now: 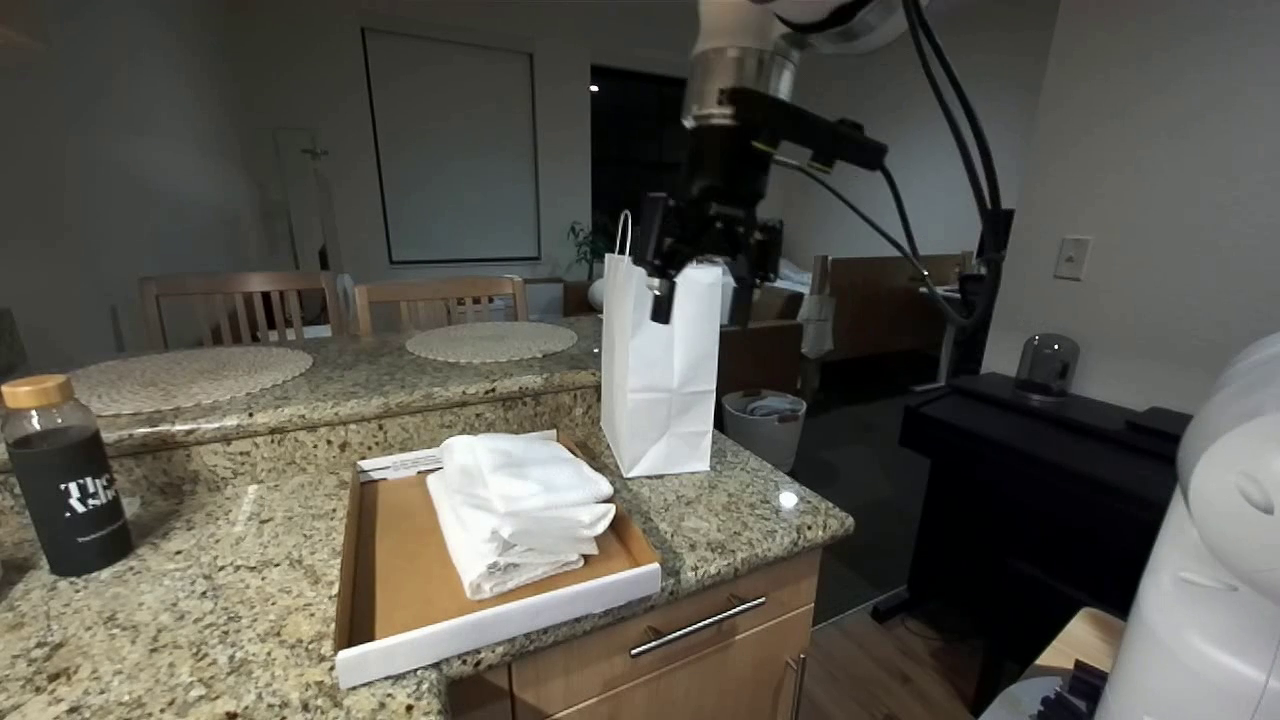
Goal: Pick up one towel and put it in the white bag.
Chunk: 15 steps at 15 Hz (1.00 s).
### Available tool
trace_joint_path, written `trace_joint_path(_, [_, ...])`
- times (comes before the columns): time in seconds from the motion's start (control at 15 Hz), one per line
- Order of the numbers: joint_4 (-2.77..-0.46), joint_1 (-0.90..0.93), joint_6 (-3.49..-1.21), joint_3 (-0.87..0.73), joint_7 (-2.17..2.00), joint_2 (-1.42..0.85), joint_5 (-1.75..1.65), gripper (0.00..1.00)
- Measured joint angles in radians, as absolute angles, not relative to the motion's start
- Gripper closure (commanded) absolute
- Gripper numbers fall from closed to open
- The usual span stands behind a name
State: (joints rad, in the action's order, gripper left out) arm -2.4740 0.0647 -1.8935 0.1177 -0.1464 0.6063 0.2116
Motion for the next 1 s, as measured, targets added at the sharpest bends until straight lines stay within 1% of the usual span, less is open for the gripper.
trace_joint_path(0.27, [-2.407,0.064,-2.132,0.314,-0.454,0.534,0.174,0.00])
trace_joint_path(0.47, [-2.329,0.001,-2.237,0.411,-0.669,0.411,0.007,0.00])
trace_joint_path(0.73, [-2.230,-0.032,-2.233,0.421,-0.789,0.238,-0.106,0.00])
trace_joint_path(1.0, [-2.210,-0.005,-2.229,0.393,-0.790,0.209,-0.107,0.00])
